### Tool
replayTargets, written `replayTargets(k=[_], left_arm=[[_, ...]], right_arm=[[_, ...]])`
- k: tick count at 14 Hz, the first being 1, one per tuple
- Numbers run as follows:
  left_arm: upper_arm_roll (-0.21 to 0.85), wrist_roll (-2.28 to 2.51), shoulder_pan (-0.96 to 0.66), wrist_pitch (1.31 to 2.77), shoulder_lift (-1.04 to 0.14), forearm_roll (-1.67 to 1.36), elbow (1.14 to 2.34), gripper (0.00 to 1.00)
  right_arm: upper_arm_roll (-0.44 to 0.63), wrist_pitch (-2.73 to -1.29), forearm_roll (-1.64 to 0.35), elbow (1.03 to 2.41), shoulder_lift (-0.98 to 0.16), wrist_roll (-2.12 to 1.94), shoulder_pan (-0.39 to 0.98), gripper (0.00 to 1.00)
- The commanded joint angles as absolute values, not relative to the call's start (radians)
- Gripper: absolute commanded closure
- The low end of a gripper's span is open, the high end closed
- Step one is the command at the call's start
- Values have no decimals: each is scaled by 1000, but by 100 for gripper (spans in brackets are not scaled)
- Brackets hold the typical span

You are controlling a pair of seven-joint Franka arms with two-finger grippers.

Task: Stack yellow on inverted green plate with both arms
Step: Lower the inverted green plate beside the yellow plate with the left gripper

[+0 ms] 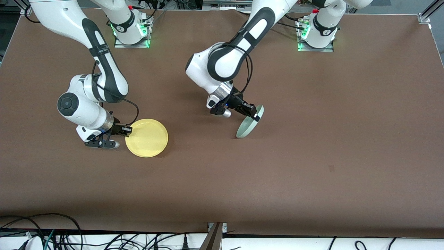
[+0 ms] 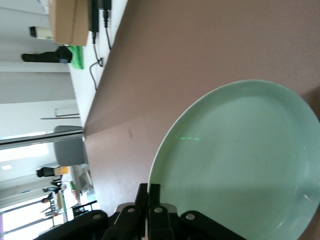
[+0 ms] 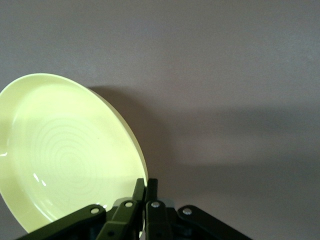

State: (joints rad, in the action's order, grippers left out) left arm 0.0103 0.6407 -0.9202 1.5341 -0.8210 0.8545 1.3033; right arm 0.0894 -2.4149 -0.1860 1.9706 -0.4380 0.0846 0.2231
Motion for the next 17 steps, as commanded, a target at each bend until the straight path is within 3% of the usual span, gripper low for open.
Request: replayTargets(k=[1, 6, 9, 10, 11, 17], left_arm=[[2, 695, -968, 1522, -850, 853, 1278, 100], [6, 742, -1031, 1463, -854, 838, 1275, 100], [14, 747, -1029, 1592, -857, 732, 1267, 100], [14, 746, -1023, 1642, -859, 698, 1269, 37], [14, 749, -1022, 1725, -862, 689, 1278, 0], [14, 752, -939, 1948, -858, 425, 1269, 0]], right_arm=[[86, -2399, -218, 1945, -448, 94, 215, 100], [87, -2404, -262, 1944, -448, 98, 204, 100], [87, -2404, -288, 1937, -448, 97, 199, 100], [87, -2402, -288, 1936, -448, 98, 198, 100], [87, -2401, -288, 1936, -446, 98, 195, 100], [87, -2401, -288, 1931, -448, 98, 193, 100]])
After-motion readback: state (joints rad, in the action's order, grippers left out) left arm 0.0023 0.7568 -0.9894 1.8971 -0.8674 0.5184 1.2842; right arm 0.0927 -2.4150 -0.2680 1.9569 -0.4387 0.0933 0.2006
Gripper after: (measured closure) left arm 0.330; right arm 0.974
